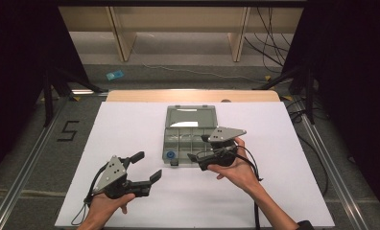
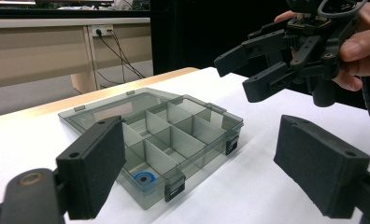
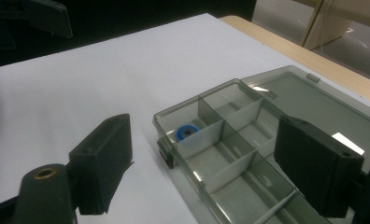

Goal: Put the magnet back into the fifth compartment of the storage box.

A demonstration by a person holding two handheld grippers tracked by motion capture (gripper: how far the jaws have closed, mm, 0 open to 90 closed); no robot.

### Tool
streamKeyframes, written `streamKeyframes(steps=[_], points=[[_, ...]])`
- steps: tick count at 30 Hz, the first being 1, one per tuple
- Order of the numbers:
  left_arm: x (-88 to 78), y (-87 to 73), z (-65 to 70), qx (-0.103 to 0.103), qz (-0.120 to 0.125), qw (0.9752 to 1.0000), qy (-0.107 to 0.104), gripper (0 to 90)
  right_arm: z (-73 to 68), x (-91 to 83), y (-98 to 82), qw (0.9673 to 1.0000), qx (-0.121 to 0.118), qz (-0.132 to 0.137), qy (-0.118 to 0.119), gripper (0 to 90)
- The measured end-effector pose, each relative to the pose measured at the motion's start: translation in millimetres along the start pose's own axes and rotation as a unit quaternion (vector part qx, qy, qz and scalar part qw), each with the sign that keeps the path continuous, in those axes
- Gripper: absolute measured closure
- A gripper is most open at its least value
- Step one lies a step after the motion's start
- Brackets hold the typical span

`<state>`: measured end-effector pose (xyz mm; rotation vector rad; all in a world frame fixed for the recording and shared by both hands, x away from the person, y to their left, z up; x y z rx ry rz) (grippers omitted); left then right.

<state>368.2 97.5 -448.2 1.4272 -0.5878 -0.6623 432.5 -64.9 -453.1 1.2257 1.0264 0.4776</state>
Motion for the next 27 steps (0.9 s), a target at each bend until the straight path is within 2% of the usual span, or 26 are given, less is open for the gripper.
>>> streamKeyframes(steps=[5, 10, 12, 15, 21, 22, 24, 27], points=[[0.0, 0.1, -0.2, -0.001, 0.000, 1.0000, 0.001, 15.7, -0.7, -5.9, -2.5, 0.9999, 0.008, 0.007, 0.002, 19.3], [0.1, 0.1, 0.3, 0.000, 0.000, 1.0000, -0.001, 15.7, 1.8, -11.2, -4.3, 0.9998, 0.011, 0.014, -0.010, 16.5], [0.1, 0.1, 0.2, 0.000, 0.000, 1.0000, 0.000, 15.7, 0.5, -12.3, -5.8, 0.9997, 0.018, 0.017, -0.005, 16.4], [0.0, 0.2, 0.0, 0.000, 0.000, 1.0000, 0.000, 15.7, 1.8, -15.1, -7.0, 0.9995, 0.019, 0.022, -0.013, 15.8], [0.1, 0.1, 0.2, 0.000, 0.000, 1.0000, 0.000, 15.7, 2.2, -19.5, -6.2, 0.9987, 0.024, 0.044, -0.012, 15.6], [0.1, 0.1, 0.2, 0.000, 0.000, 1.0000, 0.000, 15.7, 0.9, -20.7, -7.1, 0.9985, 0.032, 0.042, -0.010, 15.6], [0.1, 0.1, 0.1, 0.000, 0.000, 1.0000, 0.000, 15.7, 2.5, -23.1, -7.8, 0.9984, 0.032, 0.043, -0.018, 15.6], [0.1, 0.1, 0.1, 0.000, 0.000, 1.0000, 0.000, 15.7, 1.8, -24.7, -9.2, 0.9983, 0.035, 0.045, -0.016, 15.6]])
Point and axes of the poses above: each handheld gripper's, and its own axes: x roughly forward along the jaws, y roughly out of its top, z roughly to its right, the point moved 10 cm from there along x, roughly forward along the jaws, and after that the axes turned 7 degrees about z, right-handed, at the moved point
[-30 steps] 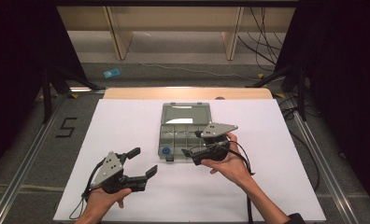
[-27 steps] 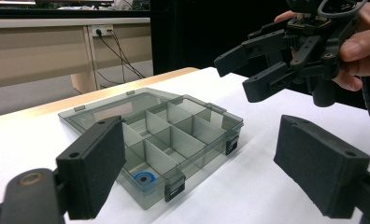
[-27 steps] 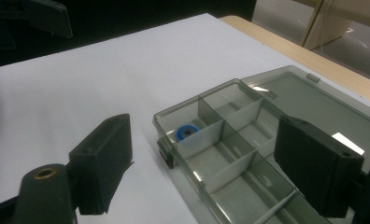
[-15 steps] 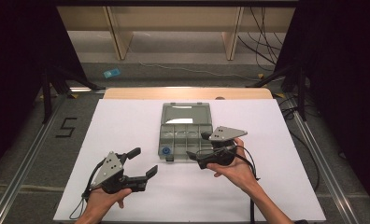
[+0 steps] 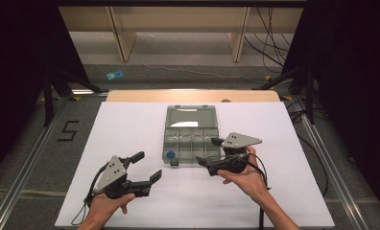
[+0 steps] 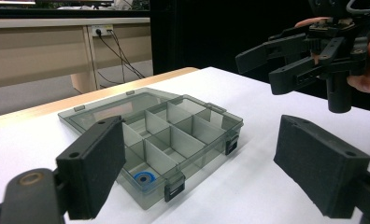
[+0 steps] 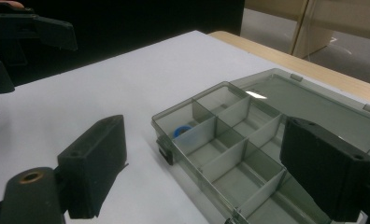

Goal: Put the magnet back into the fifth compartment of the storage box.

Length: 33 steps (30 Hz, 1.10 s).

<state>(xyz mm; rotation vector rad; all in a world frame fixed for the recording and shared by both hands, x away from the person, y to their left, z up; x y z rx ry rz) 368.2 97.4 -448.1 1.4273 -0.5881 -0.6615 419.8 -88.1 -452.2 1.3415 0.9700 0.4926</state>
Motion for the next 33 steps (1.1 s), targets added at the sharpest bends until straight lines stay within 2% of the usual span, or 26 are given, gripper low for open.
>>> streamKeyframes(steps=[3, 4, 9, 13, 16, 18, 19, 23, 25, 28, 31, 33], points=[[0.0, 0.0, 0.0, 0.000, 0.000, 1.0000, 0.000, 15.7, 1.7, -2.4, -0.6, 1.0000, -0.007, 0.003, -0.004, 15.6], [0.0, 0.0, -0.1, 0.001, 0.000, 1.0000, 0.000, 15.7, 0.3, -3.2, -1.6, 1.0000, -0.002, 0.001, -0.001, 15.6], [-0.1, 0.1, -0.1, 0.000, 0.000, 1.0000, 0.000, 15.7, 1.5, -6.6, -2.1, 1.0000, -0.001, 0.006, -0.006, 15.6], [-0.1, 0.1, -0.1, 0.000, 0.000, 1.0000, 0.000, 15.7, 2.0, -7.8, -1.0, 0.9998, -0.002, 0.018, -0.007, 15.6], [0.0, 0.1, -0.1, 0.000, 0.000, 1.0000, 0.000, 15.7, 1.7, -10.9, -3.0, 0.9999, 0.003, 0.010, -0.008, 15.6], [0.0, 0.1, -0.1, 0.000, 0.000, 1.0000, 0.000, 15.7, 2.3, -11.0, -2.3, 0.9998, 0.004, 0.018, -0.012, 15.6], [0.0, 0.1, -0.1, 0.000, 0.000, 1.0000, 0.000, 15.7, 4.0, -11.4, -1.7, 0.9996, -0.003, 0.023, -0.015, 15.6], [0.0, 0.0, -0.2, 0.001, 0.000, 1.0000, 0.000, 15.7, 2.2, -13.6, -3.2, 0.9997, 0.007, 0.022, -0.010, 15.7], [0.0, 0.0, -0.1, 0.001, 0.000, 1.0000, 0.000, 15.7, 5.0, -14.8, -2.7, 0.9995, -0.003, 0.027, -0.017, 15.7], [-0.1, -0.1, -0.2, 0.001, -0.001, 1.0000, 0.001, 15.7, 3.5, -18.3, -6.1, 0.9998, 0.004, 0.014, -0.014, 15.7], [-0.9, -0.6, -0.6, 0.002, -0.005, 1.0000, 0.004, 15.7, 5.9, -19.9, -6.7, 0.9996, -0.002, 0.022, -0.019, 15.8], [-0.3, -0.2, -0.3, 0.001, -0.002, 1.0000, 0.001, 15.7, 4.6, -21.4, -9.1, 0.9997, 0.006, 0.016, -0.018, 15.8]])
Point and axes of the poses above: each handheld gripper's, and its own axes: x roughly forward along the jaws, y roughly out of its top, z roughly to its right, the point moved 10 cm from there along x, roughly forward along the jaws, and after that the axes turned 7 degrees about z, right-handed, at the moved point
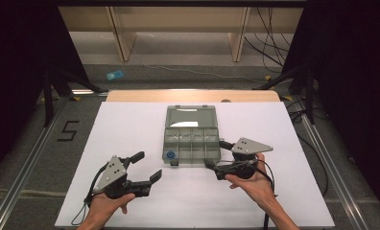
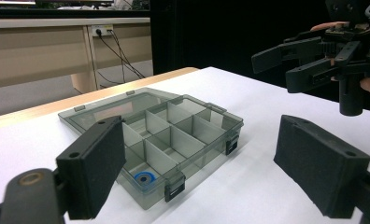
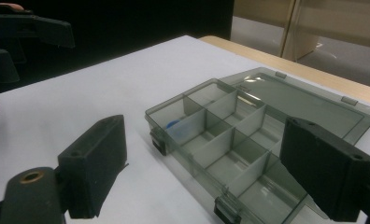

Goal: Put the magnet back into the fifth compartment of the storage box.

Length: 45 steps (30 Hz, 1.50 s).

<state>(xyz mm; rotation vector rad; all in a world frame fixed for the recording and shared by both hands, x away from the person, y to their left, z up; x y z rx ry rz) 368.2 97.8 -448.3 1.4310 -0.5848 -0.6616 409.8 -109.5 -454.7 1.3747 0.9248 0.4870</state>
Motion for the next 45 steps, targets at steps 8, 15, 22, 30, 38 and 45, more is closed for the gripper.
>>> streamKeyframes(steps=[8, 15, 22, 30, 38, 45], points=[[0.2, 0.2, 0.2, -0.001, 0.001, 1.0000, -0.001, 15.7, 0.6, -6.0, -2.0, 0.9999, 0.003, 0.010, -0.002, 15.7], [0.2, 0.4, 0.1, -0.001, 0.002, 1.0000, -0.001, 15.7, 1.9, -14.0, -7.0, 0.9999, 0.003, 0.005, -0.010, 15.8], [-0.1, 0.3, -0.1, 0.000, 0.001, 1.0000, 0.001, 15.7, 0.2, -19.8, -12.5, 1.0000, 0.004, 0.002, -0.008, 15.7], [-1.7, -0.2, -0.3, 0.001, -0.003, 1.0000, 0.004, 15.7, 1.1, -27.4, -13.7, 0.9998, 0.008, 0.010, -0.017, 15.7], [-1.7, -0.1, -0.6, 0.001, -0.003, 1.0000, 0.004, 15.7, -0.3, -35.5, -17.7, 0.9995, 0.019, 0.017, -0.018, 15.7], [-1.3, -0.2, -0.3, 0.000, -0.003, 1.0000, 0.004, 15.7, 1.0, -44.0, -24.2, 0.9995, 0.018, 0.007, -0.026, 15.7]])
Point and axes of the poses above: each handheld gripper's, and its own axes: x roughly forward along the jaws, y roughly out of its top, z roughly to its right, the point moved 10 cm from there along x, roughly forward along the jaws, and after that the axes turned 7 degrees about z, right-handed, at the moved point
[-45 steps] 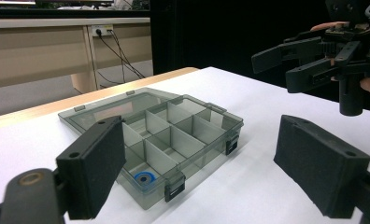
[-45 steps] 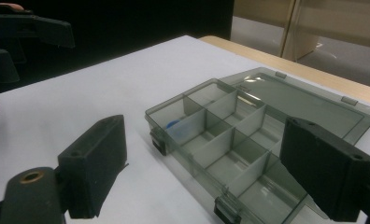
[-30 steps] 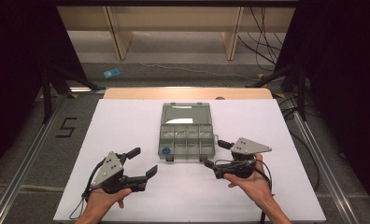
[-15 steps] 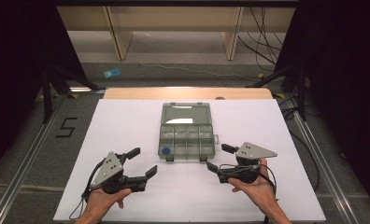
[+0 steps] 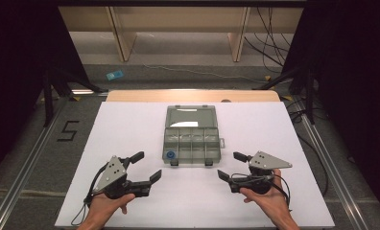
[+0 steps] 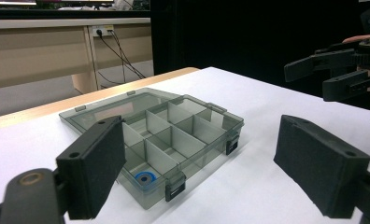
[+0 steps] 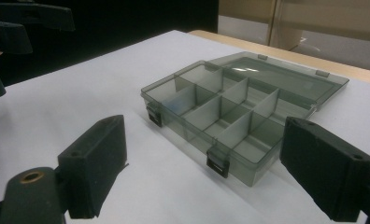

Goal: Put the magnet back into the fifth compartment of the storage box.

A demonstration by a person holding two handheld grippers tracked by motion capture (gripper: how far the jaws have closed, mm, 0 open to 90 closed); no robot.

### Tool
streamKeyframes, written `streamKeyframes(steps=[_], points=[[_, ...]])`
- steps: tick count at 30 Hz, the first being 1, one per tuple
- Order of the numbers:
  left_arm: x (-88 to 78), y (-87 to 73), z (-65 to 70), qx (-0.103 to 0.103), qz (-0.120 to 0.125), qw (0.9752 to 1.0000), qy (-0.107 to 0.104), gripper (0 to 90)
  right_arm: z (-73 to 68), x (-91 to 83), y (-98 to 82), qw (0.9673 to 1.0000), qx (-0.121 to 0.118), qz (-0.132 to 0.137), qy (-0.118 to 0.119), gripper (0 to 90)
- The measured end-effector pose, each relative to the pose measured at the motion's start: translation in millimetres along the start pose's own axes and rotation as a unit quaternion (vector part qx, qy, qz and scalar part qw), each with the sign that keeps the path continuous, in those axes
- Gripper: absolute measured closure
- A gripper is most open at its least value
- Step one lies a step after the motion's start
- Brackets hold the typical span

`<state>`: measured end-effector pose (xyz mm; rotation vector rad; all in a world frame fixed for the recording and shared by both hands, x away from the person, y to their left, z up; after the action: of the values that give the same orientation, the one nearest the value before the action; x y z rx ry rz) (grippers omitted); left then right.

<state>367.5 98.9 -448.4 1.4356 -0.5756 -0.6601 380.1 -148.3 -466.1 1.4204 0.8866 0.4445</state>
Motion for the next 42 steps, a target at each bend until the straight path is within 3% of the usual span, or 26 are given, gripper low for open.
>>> streamKeyframes(steps=[18, 20, 24, 27, 32, 42], points=[[0.0, 0.0, -0.3, 0.000, 0.000, 1.0000, 0.001, 15.7, -4.6, -12.2, -5.8, 0.9999, 0.009, 0.011, -0.006, 15.6], [0.0, 0.1, 0.0, 0.001, 0.000, 1.0000, 0.000, 15.7, -5.1, -16.2, -7.8, 0.9999, 0.012, 0.000, -0.009, 15.7], [0.3, 0.0, 0.0, 0.001, 0.000, 1.0000, 0.000, 15.7, -4.8, -16.6, -6.7, 0.9998, 0.011, 0.015, -0.010, 15.7], [1.4, 0.5, 0.5, 0.001, 0.005, 1.0000, -0.005, 15.7, -3.4, -18.1, -7.8, 0.9998, 0.010, 0.005, -0.014, 15.7], [0.6, -0.5, -0.1, 0.002, -0.001, 1.0000, 0.000, 15.7, -1.3, -17.0, -6.2, 0.9997, 0.007, 0.015, -0.019, 15.7], [0.7, -0.7, -0.1, 0.003, -0.002, 1.0000, -0.001, 15.7, -2.2, -17.5, -7.4, 0.9998, 0.009, 0.007, -0.015, 15.7]])
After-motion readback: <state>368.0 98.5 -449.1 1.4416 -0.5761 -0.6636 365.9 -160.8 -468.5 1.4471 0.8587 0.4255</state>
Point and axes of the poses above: each handheld gripper's, and its own axes: x roughly forward along the jaws, y roughly out of its top, z roughly to its right, the point moved 10 cm from there along x, roughly forward along the jaws, and after that the axes turned 7 degrees about z, right-handed, at the moved point
